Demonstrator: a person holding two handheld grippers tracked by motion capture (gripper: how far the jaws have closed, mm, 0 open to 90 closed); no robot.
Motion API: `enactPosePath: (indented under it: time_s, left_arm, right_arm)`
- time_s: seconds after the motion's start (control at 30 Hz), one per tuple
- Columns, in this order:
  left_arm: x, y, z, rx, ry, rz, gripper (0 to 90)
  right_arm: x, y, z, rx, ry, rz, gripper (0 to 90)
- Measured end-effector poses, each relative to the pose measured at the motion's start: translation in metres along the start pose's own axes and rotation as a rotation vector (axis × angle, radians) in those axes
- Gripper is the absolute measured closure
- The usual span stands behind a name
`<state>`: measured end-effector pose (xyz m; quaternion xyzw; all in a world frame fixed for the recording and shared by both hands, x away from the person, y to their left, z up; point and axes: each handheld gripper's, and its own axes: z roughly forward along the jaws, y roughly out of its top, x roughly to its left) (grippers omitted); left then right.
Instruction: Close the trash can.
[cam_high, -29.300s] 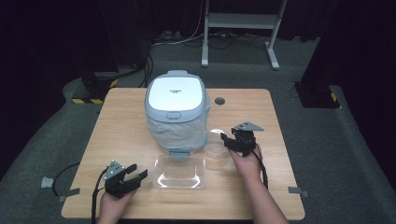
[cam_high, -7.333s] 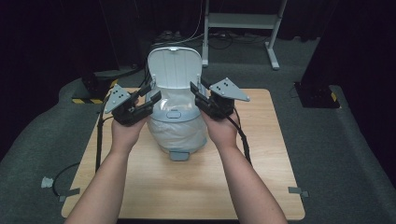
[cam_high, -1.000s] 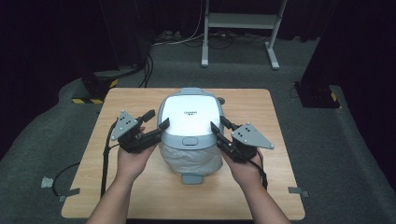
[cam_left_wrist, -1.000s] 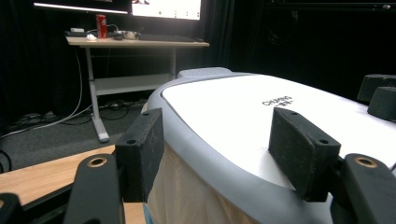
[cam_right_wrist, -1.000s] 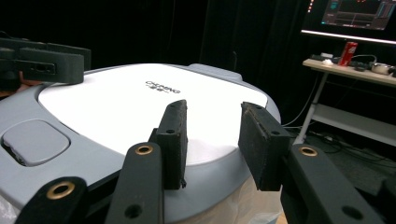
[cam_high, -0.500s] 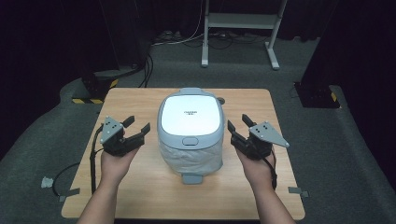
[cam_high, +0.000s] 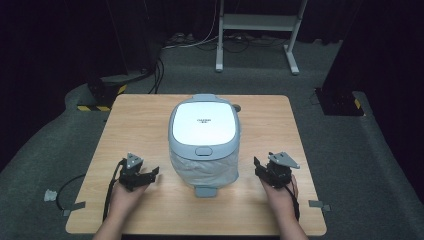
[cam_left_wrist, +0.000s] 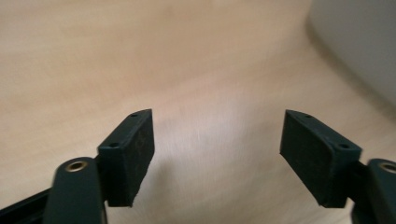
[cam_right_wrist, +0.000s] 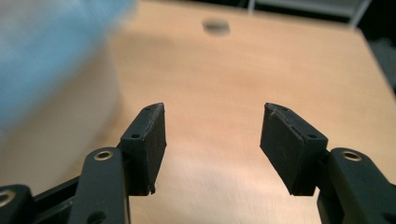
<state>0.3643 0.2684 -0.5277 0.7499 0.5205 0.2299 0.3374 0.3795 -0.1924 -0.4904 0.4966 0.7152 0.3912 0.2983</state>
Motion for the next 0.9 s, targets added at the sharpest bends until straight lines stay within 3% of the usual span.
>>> enactPosePath:
  time_s: [0.1,0.13,0.17,0.2,0.27,0.33,0.63,0.9]
  left_arm:
    - [-0.003,-0.001,-0.001,-0.004,0.015,0.010,24.3]
    - [-0.004,-0.001,-0.001,-0.005,0.010,0.012,24.5]
    - [-0.005,-0.001,-0.002,-0.006,0.007,0.014,25.3]
    - [-0.006,-0.002,-0.003,-0.004,0.008,0.031,26.3]
    - [-0.009,-0.003,-0.003,-0.013,-0.001,0.042,26.9]
    - [-0.009,-0.003,-0.004,-0.012,-0.016,0.047,26.9]
    - [-0.011,-0.005,-0.005,-0.006,-0.055,0.059,26.9]
    - [-0.011,-0.005,-0.005,-0.006,-0.058,0.059,27.1]
  right_arm:
    - [-0.003,-0.020,0.015,0.071,-0.006,-0.002,39.0]
    - [-0.003,-0.024,0.022,0.145,0.000,-0.016,40.0]
    - [-0.006,-0.022,0.028,0.201,0.059,0.036,30.9]
    - [-0.007,-0.021,0.029,0.201,0.078,0.049,31.2]
    - [-0.001,-0.020,0.031,0.212,0.040,0.006,31.8]
    - [0.005,-0.019,0.032,0.213,0.050,-0.012,31.8]
    - [0.006,-0.020,0.032,0.214,0.050,-0.011,31.7]
    - [0.006,-0.020,0.032,0.214,0.051,-0.011,31.5]
